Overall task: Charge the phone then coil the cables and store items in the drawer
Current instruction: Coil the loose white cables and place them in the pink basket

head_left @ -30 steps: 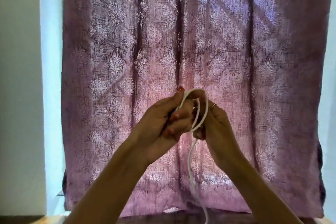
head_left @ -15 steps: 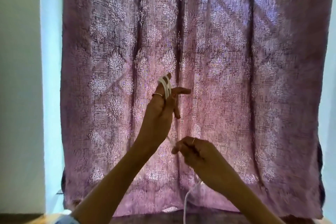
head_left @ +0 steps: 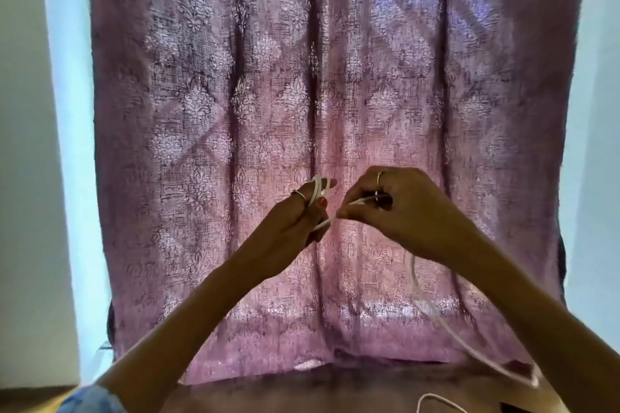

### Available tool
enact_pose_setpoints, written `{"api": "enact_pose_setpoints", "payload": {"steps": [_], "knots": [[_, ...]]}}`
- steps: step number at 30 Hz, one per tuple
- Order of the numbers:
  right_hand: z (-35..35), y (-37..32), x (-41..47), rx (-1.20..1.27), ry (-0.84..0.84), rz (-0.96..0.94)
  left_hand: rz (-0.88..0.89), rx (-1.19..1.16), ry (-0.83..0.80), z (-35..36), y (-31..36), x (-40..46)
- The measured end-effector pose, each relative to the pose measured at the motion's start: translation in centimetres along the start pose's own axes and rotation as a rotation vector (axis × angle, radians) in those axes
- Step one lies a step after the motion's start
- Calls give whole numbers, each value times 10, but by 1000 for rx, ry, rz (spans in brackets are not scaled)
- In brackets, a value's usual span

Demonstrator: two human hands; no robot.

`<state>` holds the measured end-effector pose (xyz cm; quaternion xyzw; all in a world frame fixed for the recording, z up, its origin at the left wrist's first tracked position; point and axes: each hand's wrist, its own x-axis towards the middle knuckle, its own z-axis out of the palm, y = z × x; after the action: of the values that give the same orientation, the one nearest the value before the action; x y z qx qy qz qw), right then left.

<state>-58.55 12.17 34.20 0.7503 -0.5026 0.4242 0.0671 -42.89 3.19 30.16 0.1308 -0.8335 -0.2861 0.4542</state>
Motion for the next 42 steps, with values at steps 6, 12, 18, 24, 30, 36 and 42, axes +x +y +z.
{"api": "enact_pose_setpoints", "payload": {"steps": [6,12,18,24,30,36,42], "knots": [[-24,1,11,61,9,-104,-52,-155,1,9,22,-1],[-24,11,16,144,74,-121,-107,-322,-24,12,35,5],[1,24,10,389,212,-37,-139,-609,-34,17,37,3],[38,36,-11,695,304,213,-178,-930,4,35,38,7],[61,45,-29,492,104,305,-110,-1040,136,46,35,15],[56,43,-49,288,-202,172,-51,-578,409,50,15,23],[36,44,-51,12,-143,66,-115,114,217,54,-6,10]]}}
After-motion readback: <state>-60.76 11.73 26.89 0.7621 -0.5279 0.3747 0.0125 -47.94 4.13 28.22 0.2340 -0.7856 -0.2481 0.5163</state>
